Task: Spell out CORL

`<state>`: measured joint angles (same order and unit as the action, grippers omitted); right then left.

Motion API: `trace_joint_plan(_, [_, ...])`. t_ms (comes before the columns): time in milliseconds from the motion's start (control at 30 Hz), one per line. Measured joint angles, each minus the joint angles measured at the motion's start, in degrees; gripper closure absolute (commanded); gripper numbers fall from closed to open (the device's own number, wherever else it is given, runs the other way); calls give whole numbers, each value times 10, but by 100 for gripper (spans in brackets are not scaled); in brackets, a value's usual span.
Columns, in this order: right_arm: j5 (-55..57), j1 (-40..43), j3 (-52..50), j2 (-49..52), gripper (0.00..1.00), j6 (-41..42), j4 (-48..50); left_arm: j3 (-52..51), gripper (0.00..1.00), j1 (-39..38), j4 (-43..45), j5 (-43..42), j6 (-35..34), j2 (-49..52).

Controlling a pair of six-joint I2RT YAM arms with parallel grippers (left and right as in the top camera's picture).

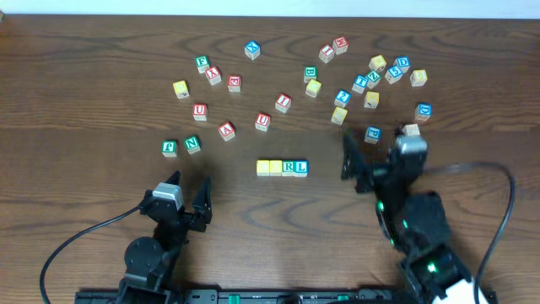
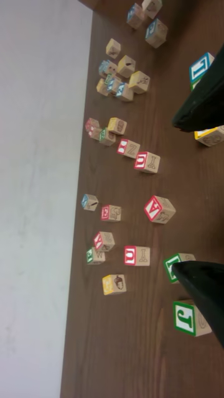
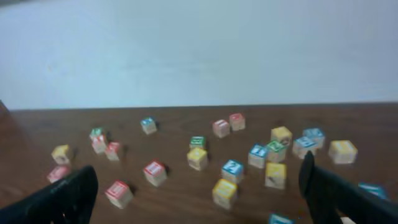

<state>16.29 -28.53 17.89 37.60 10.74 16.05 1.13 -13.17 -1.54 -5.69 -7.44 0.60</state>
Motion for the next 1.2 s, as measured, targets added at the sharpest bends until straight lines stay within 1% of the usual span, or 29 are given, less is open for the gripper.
trace_joint_plan(100, [-17, 14, -52, -66, 1, -34, 7, 0, 35, 0, 0, 0, 0, 0])
trace_joint_plan(167, [-40, 50, -104, -140, 1, -53, 6, 0, 35, 0, 0, 0, 0, 0])
trace_joint_plan(200, [-43, 54, -110, -147, 1, -54, 6, 0, 35, 0, 0, 0, 0, 0])
trace_joint_plan(267, [-62, 81, -143, -196, 1, -61, -3, 0, 35, 0, 0, 0, 0, 0])
trace_joint_plan(367, [-81, 106, -169, -259, 1, -56, -81, 0, 35, 0, 0, 0, 0, 0])
trace_joint_plan(400, [-89, 118, -172, -289, 1, -46, -143, 0, 35, 0, 0, 0, 0, 0])
trace_joint_plan(433, [-93, 129, -175, -314, 1, -37, -182, 0, 35, 0, 0, 0, 0, 0])
trace_joint_plan(533, [-105, 157, -175, -360, 1, -28, -196, 0, 35, 0, 0, 0, 0, 0])
trace_joint_plan(733, [-116, 190, -175, -369, 1, -22, -197, 0, 35, 0, 0, 0, 0, 0])
trace_joint_plan(1200, [-118, 191, -175, -369, 1, -21, -197, 0, 35, 0, 0, 0, 0, 0])
